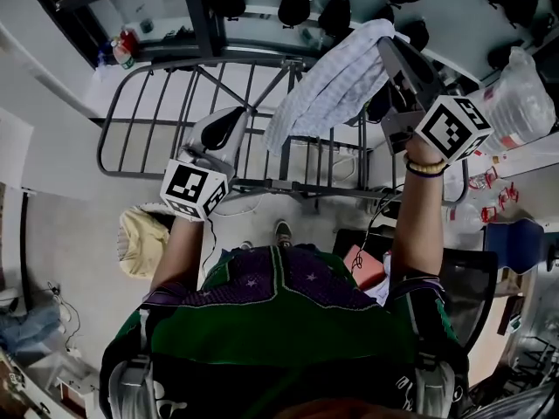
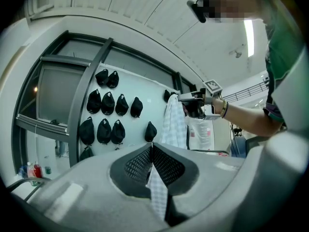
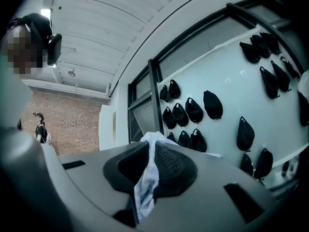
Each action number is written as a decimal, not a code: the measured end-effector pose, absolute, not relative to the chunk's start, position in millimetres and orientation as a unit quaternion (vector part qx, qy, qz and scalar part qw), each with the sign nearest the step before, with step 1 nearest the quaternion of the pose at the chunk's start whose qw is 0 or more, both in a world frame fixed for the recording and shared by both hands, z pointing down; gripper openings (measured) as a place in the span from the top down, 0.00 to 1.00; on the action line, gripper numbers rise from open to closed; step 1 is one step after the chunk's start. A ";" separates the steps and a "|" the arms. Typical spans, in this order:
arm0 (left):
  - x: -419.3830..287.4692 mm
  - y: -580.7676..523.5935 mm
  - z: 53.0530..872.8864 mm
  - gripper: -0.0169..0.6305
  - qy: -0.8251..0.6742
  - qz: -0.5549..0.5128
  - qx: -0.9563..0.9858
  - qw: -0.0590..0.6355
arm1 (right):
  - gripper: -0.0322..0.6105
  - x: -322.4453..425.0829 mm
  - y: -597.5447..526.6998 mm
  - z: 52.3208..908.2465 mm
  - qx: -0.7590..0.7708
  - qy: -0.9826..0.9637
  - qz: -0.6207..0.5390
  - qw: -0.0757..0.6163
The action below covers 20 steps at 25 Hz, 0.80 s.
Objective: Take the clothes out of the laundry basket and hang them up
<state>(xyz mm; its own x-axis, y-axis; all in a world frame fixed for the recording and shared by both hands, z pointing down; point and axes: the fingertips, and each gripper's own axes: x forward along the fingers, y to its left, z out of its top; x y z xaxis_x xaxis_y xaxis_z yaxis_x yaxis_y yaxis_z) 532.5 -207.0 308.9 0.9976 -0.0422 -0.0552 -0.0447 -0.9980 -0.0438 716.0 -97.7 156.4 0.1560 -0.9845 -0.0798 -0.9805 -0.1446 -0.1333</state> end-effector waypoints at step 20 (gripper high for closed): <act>515.5 -220.7 321.6 0.95 0.061 0.012 -0.998 0.009 | 0.89 701.2 -154.9 257.7 -0.711 0.691 -0.114 0.067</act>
<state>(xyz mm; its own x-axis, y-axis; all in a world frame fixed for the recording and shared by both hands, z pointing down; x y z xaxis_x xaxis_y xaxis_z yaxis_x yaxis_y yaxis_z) 515.5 -220.7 321.6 0.9922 -0.1222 -0.0247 -0.1226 -0.9923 -0.0175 701.2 -154.9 257.7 0.0188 -0.9974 0.0694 -0.9666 -0.0359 -0.2539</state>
